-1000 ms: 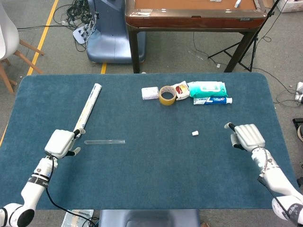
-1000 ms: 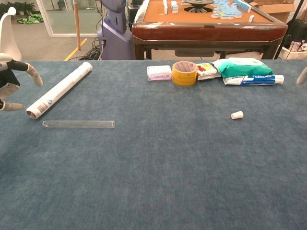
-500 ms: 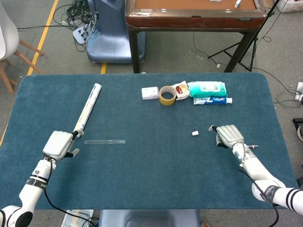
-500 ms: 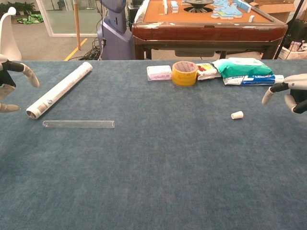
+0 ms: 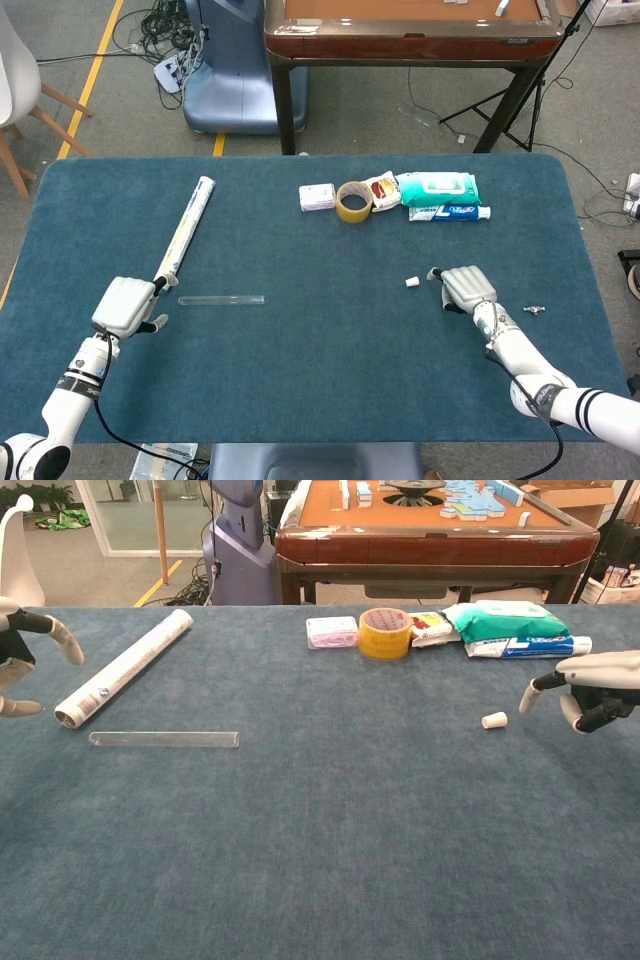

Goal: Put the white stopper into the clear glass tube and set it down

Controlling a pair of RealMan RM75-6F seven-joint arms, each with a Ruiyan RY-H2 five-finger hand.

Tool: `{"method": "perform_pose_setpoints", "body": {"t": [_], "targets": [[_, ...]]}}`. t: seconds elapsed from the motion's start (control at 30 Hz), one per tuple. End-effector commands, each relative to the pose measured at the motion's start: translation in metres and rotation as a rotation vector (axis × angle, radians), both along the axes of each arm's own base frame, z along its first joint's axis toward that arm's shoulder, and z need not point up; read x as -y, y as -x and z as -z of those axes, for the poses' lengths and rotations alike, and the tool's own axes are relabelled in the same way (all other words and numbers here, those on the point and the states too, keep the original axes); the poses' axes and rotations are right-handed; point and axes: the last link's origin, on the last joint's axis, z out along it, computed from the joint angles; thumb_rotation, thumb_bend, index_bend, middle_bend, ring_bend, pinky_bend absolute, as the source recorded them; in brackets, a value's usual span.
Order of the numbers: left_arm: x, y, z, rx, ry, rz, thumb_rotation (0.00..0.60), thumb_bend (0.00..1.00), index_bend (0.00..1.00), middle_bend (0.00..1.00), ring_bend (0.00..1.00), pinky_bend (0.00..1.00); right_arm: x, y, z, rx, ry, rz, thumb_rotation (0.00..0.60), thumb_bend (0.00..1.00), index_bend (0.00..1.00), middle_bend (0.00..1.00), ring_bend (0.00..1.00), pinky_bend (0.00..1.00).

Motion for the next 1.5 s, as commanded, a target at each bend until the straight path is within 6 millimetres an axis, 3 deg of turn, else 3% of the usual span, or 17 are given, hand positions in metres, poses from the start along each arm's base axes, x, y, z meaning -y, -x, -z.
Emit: {"method": "perform_pose_setpoints", "body": {"t": [0.03, 0.8, 1.0, 1.2, 1.3, 1.37, 1.43, 1.5], "targets": [[0.0, 0.0, 0.0, -0.001, 0.001, -0.001, 0.6, 0.23, 0.32, 0.84, 0.87, 0.9, 0.001, -0.002, 0.004, 0.005, -0.003, -0.004, 0.6, 0.9, 0.24, 0.95, 1.0, 0.99], [-0.001, 0.003, 0.004, 0.001, 0.013, -0.007, 0.6, 0.23, 0.32, 0.84, 0.87, 0.9, -0.006, -0.023, 0.012, 0.031, -0.021, -0.081, 0.6, 0.9, 0.24, 0.95, 1.0, 0.99], [-0.001, 0.003, 0.004, 0.0, 0.014, -0.004, 0.6, 0.23, 0.32, 0.84, 0.87, 0.9, -0.009, -0.028, 0.004, 0.041, -0.005, -0.098, 0.6, 0.9, 0.23, 0.95, 1.0, 0.99], [-0.002, 0.003, 0.004, -0.001, 0.014, -0.001, 0.6, 0.23, 0.32, 0.84, 0.87, 0.9, -0.015, -0.032, -0.016, 0.059, 0.05, -0.123, 0.6, 0.89, 0.22, 0.95, 1.0, 0.99], [-0.004, 0.001, 0.004, 0.001, 0.015, 0.004, 0.6, 0.23, 0.32, 0.84, 0.87, 0.9, -0.018, -0.031, -0.03, 0.05, 0.099, -0.141, 0.6, 0.78, 0.22, 0.91, 1.0, 0.99], [-0.006, 0.0, 0.005, 0.007, 0.015, 0.007, 0.6, 0.23, 0.32, 0.84, 0.87, 0.9, -0.019, -0.031, -0.04, 0.046, 0.145, -0.154, 0.6, 0.64, 0.22, 0.86, 0.96, 0.95], [-0.008, -0.002, 0.005, 0.014, 0.015, 0.011, 0.6, 0.23, 0.32, 0.84, 0.87, 0.9, -0.02, -0.031, -0.047, 0.054, 0.196, -0.166, 0.6, 0.54, 0.24, 0.76, 0.85, 0.87], [-0.01, -0.004, 0.007, 0.017, 0.017, 0.016, 0.6, 0.23, 0.32, 0.84, 0.87, 0.9, -0.02, -0.03, -0.049, 0.059, 0.228, -0.175, 0.6, 0.5, 0.31, 0.6, 0.65, 0.73]]}}
